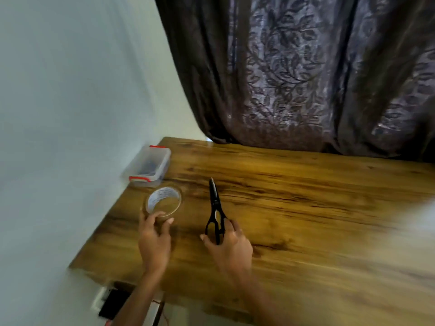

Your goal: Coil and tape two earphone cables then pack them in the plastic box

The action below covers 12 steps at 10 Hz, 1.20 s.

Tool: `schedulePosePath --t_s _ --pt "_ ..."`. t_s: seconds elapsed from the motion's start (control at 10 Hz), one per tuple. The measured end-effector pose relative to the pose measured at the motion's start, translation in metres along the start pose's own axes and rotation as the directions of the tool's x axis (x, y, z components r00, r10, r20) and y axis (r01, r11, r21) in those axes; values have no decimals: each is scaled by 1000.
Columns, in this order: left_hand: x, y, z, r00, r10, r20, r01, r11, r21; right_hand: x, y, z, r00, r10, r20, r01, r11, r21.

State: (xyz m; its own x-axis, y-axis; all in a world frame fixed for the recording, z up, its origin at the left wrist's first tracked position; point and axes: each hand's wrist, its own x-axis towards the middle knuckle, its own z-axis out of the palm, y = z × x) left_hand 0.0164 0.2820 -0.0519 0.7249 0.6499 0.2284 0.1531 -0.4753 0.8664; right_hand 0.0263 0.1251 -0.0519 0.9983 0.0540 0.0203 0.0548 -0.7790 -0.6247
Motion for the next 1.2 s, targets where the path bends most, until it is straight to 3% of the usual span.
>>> schedulePosePath --t_s 0.2,0.6,0.9,1.1,1.2 --pt "36 -43 -59 991 -88 -102 94 994 50 -13 -61 59 992 -15 129 18 1000 -25" --pt "59 -68 -75 985 -154 -81 163 981 108 -2 -121 114 981 112 159 -105 993 -57" --pt "62 -69 -68 981 -161 -111 177 972 153 -4 -129 127 984 12 177 21 983 -183" --pt "60 -71 -67 988 -17 -154 63 952 299 -7 -120 128 996 -60 60 67 990 -127" --pt "58 -61 -60 980 101 -173 -32 932 362 -2 -109 122 994 -73 -76 58 983 -174"
